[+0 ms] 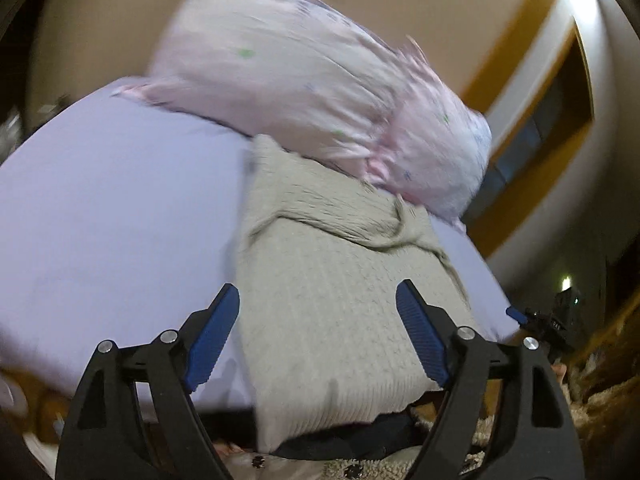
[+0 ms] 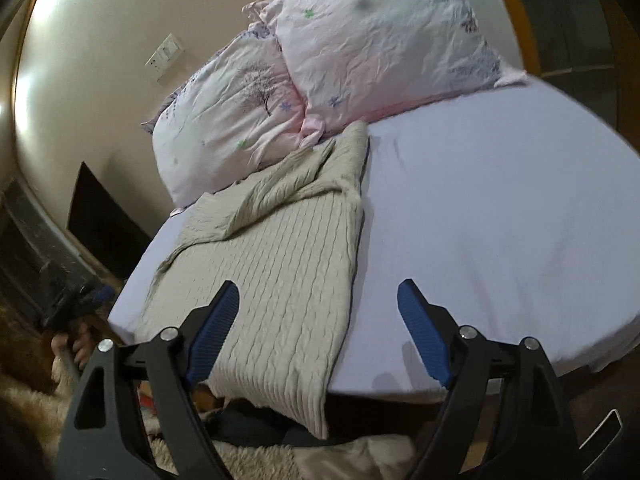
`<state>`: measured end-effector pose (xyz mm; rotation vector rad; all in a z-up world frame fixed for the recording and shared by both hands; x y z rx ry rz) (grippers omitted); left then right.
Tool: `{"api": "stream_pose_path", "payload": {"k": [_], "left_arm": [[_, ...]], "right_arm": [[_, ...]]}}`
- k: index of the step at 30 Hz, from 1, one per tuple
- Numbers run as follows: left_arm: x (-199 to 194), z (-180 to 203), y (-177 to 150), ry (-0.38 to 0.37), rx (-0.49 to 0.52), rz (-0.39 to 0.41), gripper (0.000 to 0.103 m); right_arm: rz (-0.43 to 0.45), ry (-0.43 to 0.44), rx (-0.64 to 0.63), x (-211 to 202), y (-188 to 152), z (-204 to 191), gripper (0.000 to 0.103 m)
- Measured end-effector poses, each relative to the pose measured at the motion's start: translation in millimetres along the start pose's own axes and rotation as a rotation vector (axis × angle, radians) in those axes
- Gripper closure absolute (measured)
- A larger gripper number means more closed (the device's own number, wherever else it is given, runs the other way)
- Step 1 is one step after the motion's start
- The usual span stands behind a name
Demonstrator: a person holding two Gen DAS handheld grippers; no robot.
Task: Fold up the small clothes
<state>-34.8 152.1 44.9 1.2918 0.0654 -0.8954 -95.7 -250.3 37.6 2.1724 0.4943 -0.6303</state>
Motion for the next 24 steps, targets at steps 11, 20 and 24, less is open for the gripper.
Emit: {"api": "stream_pose_path", "payload": {"k": [11,20,24], "left_arm": [[15,45,-26,0.062,0.071,-0.004,0.018],[5,17,-43,0.046,-0.047,0.037,0.015],[9,10,-42,-0.005,-0.088,0.055,0.015]], "right_arm": [[-0.122,-0.426,0.017,239,103,-110,0.033],[0.045,-0.146,0.163,224,144,-104,0.098],[0.088,-0.202,0.169,176,134,-69,0.083]]}}
Point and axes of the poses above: each gripper's, at about its wrist camera, not at the fingertips, and x roughly the way its jaws point, z to its right, y to its top, the point moved 6 cm from there along x, roughly the way its jaws point, and after that the axes turned 14 degrees about x, right-handed, at the moved point
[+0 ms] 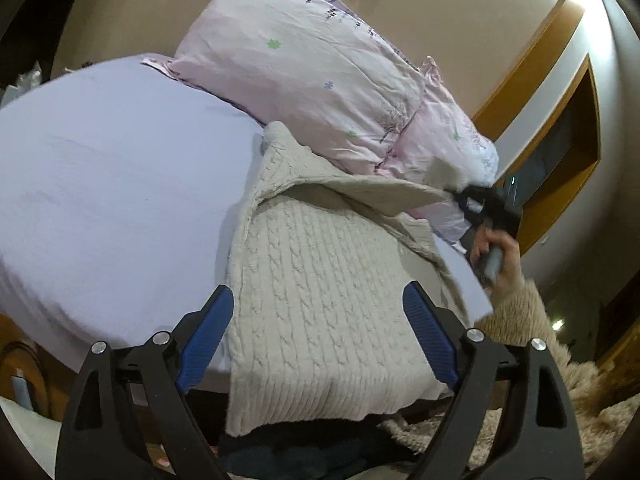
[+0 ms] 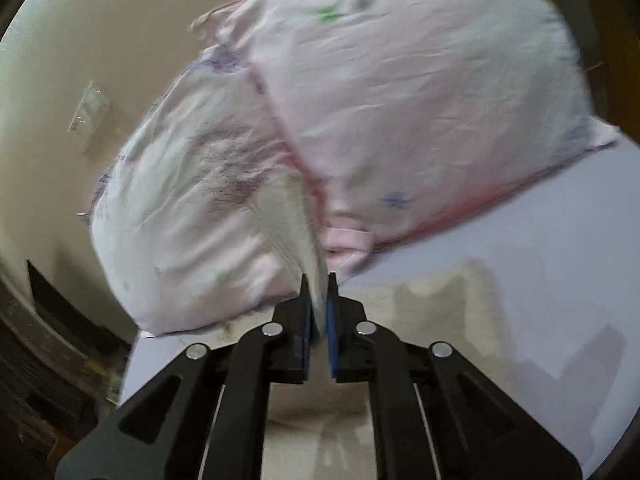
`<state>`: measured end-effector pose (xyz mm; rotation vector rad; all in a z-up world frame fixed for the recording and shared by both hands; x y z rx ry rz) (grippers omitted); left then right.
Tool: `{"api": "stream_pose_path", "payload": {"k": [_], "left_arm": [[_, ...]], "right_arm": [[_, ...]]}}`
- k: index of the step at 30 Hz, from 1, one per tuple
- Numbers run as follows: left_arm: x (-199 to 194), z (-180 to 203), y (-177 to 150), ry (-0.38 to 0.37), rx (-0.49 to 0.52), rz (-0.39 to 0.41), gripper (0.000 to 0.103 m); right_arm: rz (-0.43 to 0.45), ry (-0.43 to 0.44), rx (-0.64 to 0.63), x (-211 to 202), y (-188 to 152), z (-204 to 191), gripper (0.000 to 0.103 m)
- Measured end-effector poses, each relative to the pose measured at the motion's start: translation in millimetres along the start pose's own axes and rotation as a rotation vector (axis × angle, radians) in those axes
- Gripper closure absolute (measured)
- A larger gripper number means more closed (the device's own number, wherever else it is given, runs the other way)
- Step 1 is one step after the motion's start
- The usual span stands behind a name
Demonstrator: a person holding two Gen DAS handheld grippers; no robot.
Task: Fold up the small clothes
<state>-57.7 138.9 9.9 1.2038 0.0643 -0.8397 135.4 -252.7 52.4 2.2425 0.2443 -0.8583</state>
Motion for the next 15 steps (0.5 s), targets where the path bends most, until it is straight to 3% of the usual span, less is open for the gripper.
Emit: {"api": "stream_pose_path", "payload": {"k": [1,2,4,7,10,12,15], "left_arm": [[2,0,-1,-0.003,0.003,-0.006,0.015],[4,1,-3,-0.002,0.014,-0.018,0.015],[3,1,-9,-0.006,0.031,-0.038,0.015],[-3,-1,-19,-0.049,0.032,-0.064,0.013],[-10,-7,-27,-0.083,0.022,-0.086,0.009],[-14,-15,-35,-0.113,0.005,-0.106,0.009],[-17,-26,-46,-0.160,-0.038,-0.114,0.009]], "right_arm": [[-0.027,-0.068,0.014,-7,-10,28,0.064],[-0.024,-0.092,0.019,-16,-17,44,0.055],[-0.005,-0.085,0.023,-48,-32,75,0.051],[-0.018,0.097,0.033,-109,-55,116,0.034],[-0.137,0.298,0.005,-166,-96,140,0.028],[-0.224,0.352,-0.015,-184,-118,153,0.027],[-0.360,0.368,0.001,-191,-159,175,0.025]]}}
Point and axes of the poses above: each gripper's, at about its wrist camera, not at the fingertips, and x roughly the way its jaws point, z to its right, y to its top, the point moved 6 cm from there along x, roughly the way its jaws point, and after that the axes turned 14 degrees about x, right-handed, at the moved point
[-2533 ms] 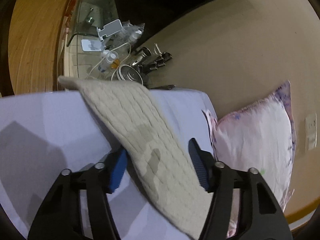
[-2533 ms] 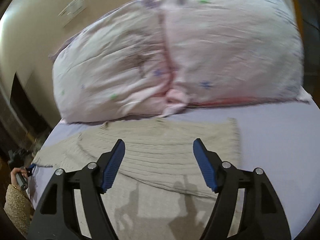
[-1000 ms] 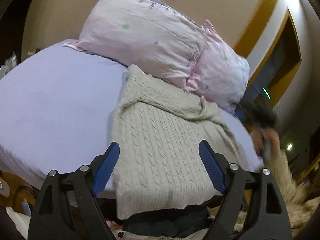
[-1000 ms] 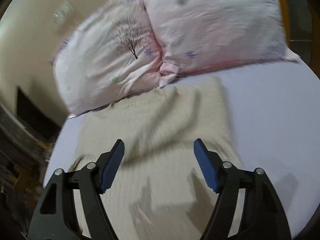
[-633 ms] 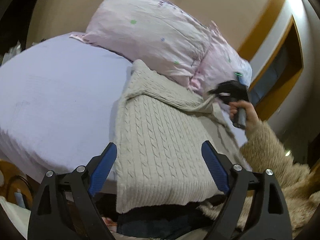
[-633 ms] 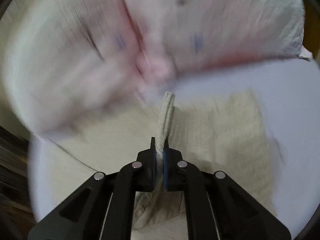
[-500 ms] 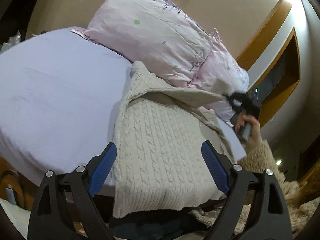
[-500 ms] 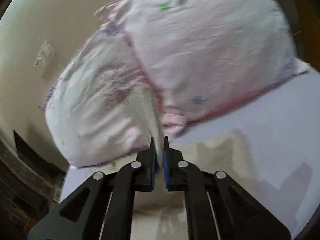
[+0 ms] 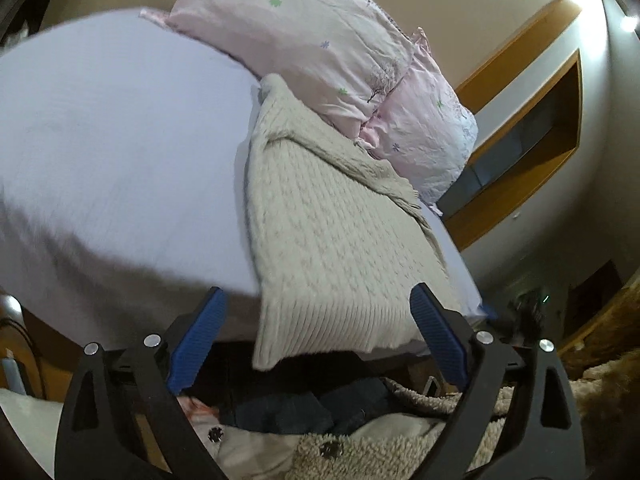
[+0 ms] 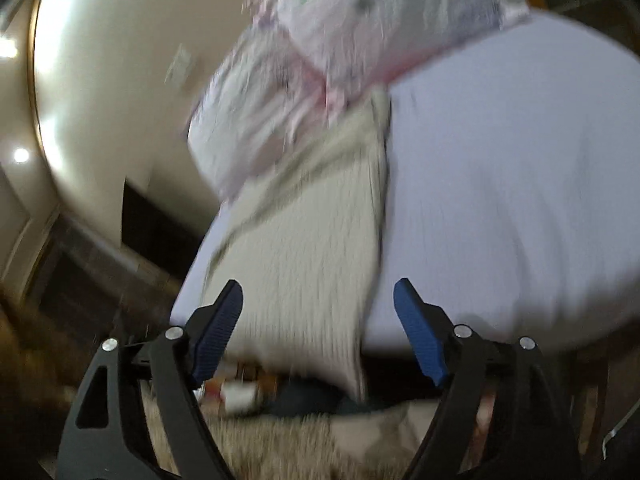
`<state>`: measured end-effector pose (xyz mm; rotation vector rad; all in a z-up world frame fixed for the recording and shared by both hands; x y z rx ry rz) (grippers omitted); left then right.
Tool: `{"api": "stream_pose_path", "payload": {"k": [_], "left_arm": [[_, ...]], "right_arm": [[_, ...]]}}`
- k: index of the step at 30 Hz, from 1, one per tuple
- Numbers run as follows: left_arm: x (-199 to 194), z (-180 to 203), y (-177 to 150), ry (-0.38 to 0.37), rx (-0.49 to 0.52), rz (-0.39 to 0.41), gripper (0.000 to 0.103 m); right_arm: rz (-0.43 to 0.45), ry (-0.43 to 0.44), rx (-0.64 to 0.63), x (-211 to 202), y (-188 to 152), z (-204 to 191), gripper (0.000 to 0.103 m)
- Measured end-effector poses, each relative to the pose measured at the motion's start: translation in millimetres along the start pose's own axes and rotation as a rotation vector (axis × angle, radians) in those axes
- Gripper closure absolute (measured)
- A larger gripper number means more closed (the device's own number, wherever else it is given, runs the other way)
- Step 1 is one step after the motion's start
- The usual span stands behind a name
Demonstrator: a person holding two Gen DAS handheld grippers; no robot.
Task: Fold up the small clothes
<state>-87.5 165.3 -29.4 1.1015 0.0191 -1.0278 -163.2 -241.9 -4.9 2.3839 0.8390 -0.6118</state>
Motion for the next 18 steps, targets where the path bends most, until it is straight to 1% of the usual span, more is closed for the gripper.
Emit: {"api": "stream_pose_path", "payload": {"k": [2,4,6,7,9,10,11,12,13,14,16,17,18], "left_arm": [[4,-6,-7,-0.015,-0.024,-0.009,0.009],[13,-9,-15,-0.026,-0.040,-0.031,0.009],[24,-9,-23,-0.031,-0.041,-0.058,0.009],[28,-9,-26,-0.031,-0.042,-0.065,0.009],[37,-5,-30,-0.055,-0.044,-0.065,0.009],[41,-3,-31,-0.062,-0.043,-0.064,0.015],[47,-2,-34,-0.067,-0.045,-0.073,0.030],[52,-1,-36,-0.070,-0.050,-0.087,0.038],[56,-1,-38,-0.068,-0.057,-0.106,0.058],[61,-1,-41,-0.063,-0.064,-0.130,0.077],[61,2,-42,-0.053,-0.066,-0.144,0.090],[58,6,-37,-0.047,-0.062,-0.137,0.093],[55,11,-31,-0.055,-0.057,-0.125,0.093]], "right_arm": [[-0.056,0.007,0.056,10,-16,17,0.025],[-0.110,0.000,0.092,32,-23,31,0.025],[-0.156,0.031,0.114,47,-31,38,0.027],[-0.184,0.062,0.124,59,-33,37,0.032],[-0.207,0.107,0.114,74,-32,31,0.041],[-0.215,0.123,0.106,78,-30,28,0.052],[-0.221,0.135,0.099,85,-31,26,0.070],[-0.226,0.148,0.094,89,-32,23,0.081],[-0.226,0.160,0.088,91,-32,20,0.091],[-0.216,0.172,0.068,88,-30,14,0.091],[-0.192,0.206,0.017,83,-25,-1,0.092],[-0.164,0.224,-0.022,77,-18,-18,0.092],[-0.137,0.237,-0.057,72,-10,-32,0.092]]}}
Point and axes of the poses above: each gripper's, at about its wrist camera, not at the fingertips, and x roughly the way its jaws point, z to its right, y to its top, the point moved 6 cm from there along x, roughly the way its jaws point, and after that the axes turned 14 degrees about x, right-handed, at the moved point
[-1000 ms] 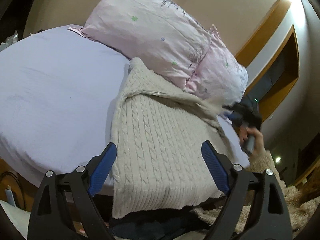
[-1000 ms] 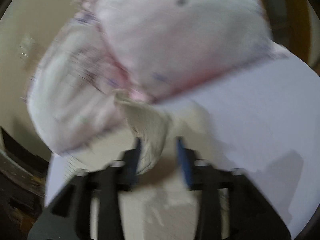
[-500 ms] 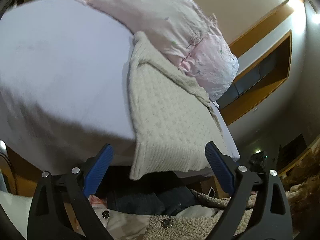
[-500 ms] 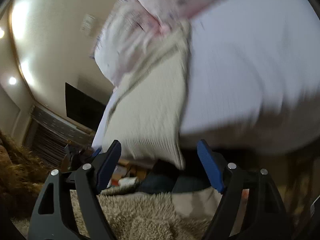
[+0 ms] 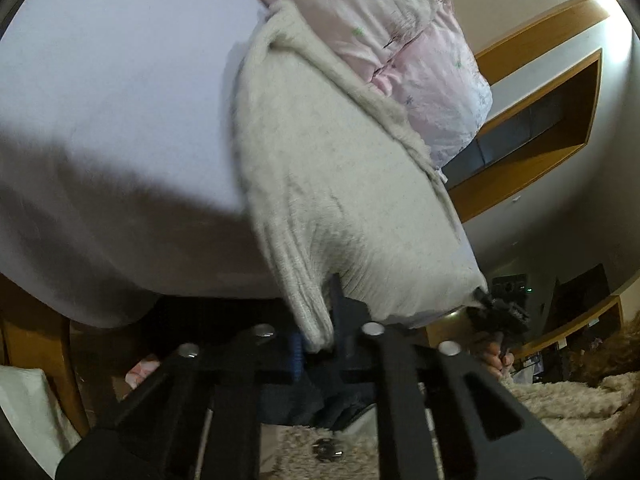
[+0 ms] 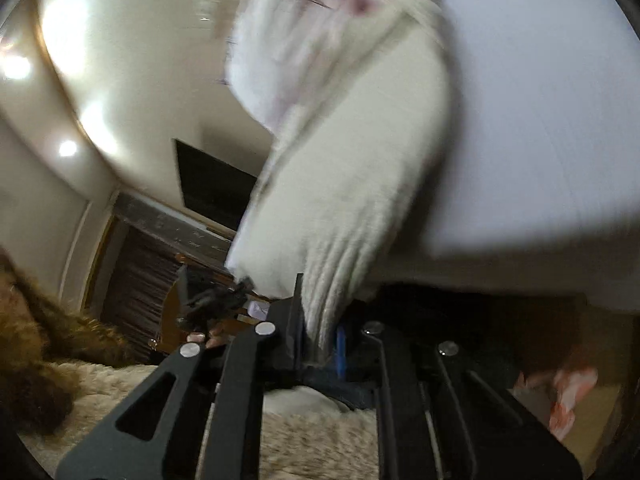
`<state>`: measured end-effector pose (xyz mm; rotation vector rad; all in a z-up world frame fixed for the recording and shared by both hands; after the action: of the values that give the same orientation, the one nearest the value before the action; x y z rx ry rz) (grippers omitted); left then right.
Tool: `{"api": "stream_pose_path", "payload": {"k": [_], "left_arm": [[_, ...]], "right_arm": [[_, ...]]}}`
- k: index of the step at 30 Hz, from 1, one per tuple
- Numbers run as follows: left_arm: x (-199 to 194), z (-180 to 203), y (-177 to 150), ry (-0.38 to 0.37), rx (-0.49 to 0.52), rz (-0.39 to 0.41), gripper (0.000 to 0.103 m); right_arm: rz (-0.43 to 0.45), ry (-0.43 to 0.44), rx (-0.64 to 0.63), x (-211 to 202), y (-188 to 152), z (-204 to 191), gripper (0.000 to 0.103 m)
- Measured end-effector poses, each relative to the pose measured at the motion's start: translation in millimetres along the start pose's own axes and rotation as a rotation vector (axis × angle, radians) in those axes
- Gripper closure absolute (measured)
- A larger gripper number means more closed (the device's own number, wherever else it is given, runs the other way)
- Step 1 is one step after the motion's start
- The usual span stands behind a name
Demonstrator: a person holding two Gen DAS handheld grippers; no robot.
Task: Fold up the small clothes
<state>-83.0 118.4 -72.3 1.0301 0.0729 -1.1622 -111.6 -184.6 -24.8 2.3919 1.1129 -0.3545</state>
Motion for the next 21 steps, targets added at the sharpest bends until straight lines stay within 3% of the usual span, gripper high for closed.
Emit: {"api": "stream_pose_path", "payload": {"k": [4,6,10,12,15,17,18,19,20,21], "left_arm": [[-21,32,61,-0.001,0.130,0.109,0.095],[-26,42,117,0.035,0.183,0.184,0.095],[-5,32,222,0.179,0.205,0.325,0.095],[40,7,276,0.320,0.174,0.306,0.095],[96,-33,303,0.393,0.081,0.207,0.095],[124,-53,304,0.369,0.019,0.107,0.095],[126,-58,301,0.342,-0.011,0.083,0.095],[123,-58,299,0.315,-0.023,0.082,0.092],[115,-57,296,0.291,-0.013,0.097,0.085],[105,-55,292,0.301,0.005,0.109,0.055]], "right_arm": [[0.120,0.022,-0.188,-7,60,-75,0.094],[0.196,0.022,-0.260,-2,111,-108,0.094],[0.335,-0.059,-0.226,30,210,-115,0.094],[0.404,-0.174,-0.131,56,260,-90,0.094],[0.426,-0.458,0.008,100,311,-20,0.090],[0.406,-0.547,0.080,112,317,5,0.077],[0.416,-0.522,0.089,110,316,7,0.070],[0.439,-0.492,0.078,106,313,4,0.047],[0.494,-0.450,0.050,95,309,-3,0.023],[0.532,-0.411,0.028,87,305,-8,0.015]]}}
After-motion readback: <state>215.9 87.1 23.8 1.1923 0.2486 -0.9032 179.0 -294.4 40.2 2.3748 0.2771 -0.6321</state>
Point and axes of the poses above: each gripper's, at about its wrist camera, not at the fingertips, and x roughly the way its jaws point, z to its right, y to its top, the point moved 6 cm from there along x, roughly the way its jaws point, and after that the axes turned 14 degrees about x, right-handed, at the moved point
